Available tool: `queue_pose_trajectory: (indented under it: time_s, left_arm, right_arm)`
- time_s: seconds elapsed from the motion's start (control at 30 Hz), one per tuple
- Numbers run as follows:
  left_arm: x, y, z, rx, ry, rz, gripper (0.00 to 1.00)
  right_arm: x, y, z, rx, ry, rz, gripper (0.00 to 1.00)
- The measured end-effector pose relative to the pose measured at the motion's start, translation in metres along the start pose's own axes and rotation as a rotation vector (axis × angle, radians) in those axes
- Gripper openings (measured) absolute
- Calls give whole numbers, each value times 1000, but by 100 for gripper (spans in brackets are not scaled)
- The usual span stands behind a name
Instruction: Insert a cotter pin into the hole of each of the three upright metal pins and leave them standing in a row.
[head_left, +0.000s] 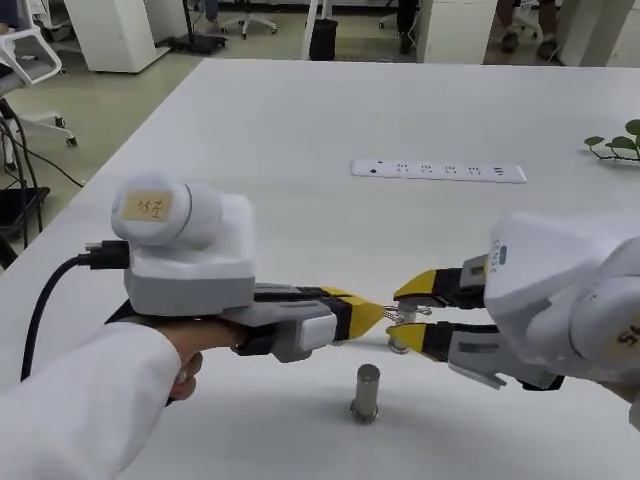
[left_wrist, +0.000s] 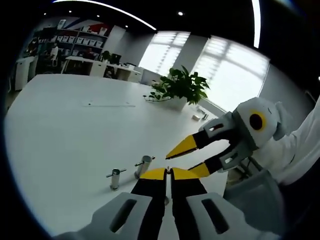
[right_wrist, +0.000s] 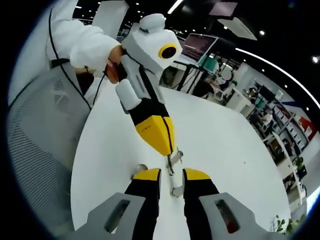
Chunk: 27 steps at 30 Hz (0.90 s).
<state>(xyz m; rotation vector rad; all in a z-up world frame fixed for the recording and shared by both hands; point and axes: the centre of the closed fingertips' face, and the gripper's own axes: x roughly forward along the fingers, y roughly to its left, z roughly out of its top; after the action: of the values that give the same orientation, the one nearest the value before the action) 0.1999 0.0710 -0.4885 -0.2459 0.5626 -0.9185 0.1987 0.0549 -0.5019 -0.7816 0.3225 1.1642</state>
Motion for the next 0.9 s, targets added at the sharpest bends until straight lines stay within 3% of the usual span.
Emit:
queue_pose_trajectory:
  time_s: [0.13, 0.3, 0.4, 0.43, 0.5, 0.57, 0.9]
  left_arm:
    - [-6, 0, 0, 74, 11, -11, 0]
    - [-12, -4, 1, 222, 7, -33, 0]
    - [-14, -7, -1, 219, 8, -52, 0]
    - [-15, -8, -1, 278, 9, -66, 0]
    - [-16, -11, -2, 332, 11, -79, 0]
    - [-17, -14, -2, 319, 10, -91, 0]
    - [-19, -23, -4, 405, 14, -141, 0]
  right_arm:
    - [-2, 1, 0, 97, -38, 46, 15]
    - [-4, 7, -3, 215, -67, 127, 16]
    - [-5, 9, -2, 244, -88, 157, 14]
    - [-6, 9, 0, 252, -102, 156, 14]
    - [-6, 10, 5, 284, -130, 173, 13]
    - [-7, 12, 4, 283, -140, 194, 13]
    - [-3, 28, 14, 258, -150, 261, 7]
